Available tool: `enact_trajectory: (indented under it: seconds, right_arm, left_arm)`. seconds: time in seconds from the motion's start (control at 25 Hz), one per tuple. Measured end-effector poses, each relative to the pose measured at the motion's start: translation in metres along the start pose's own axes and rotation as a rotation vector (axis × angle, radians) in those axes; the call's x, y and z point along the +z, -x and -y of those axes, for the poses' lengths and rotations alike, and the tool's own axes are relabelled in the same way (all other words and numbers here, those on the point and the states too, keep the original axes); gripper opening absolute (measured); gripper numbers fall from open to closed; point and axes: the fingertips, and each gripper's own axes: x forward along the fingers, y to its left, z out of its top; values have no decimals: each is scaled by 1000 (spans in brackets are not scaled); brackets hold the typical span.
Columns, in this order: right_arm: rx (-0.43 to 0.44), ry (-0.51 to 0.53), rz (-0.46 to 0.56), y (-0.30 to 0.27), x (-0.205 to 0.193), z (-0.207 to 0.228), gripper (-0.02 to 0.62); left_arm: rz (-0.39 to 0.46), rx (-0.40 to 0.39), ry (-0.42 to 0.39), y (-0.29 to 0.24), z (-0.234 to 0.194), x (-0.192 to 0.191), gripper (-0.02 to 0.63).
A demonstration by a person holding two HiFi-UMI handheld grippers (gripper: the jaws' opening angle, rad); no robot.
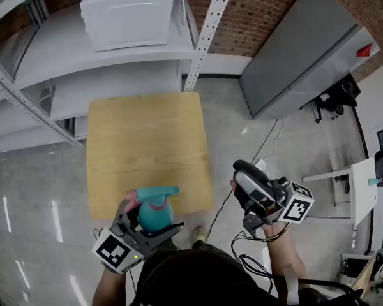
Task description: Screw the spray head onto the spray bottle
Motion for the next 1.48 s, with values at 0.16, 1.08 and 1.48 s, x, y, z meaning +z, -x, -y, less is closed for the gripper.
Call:
enact_trajectory:
  seconds: [0.16,1.08,1.48]
  right_arm:
    - [-74,143,-126,66,-44,-20,138]
    - [-64,518,-204,318,-98,-173,0]
    - [-40,584,-203,301,-115,-215,0]
  left_arm:
    - [-60,148,60,-4,59,-44,405]
    - [11,265,6,-28,371,-39,405]
    - [37,253,-10,8,381,-30,405]
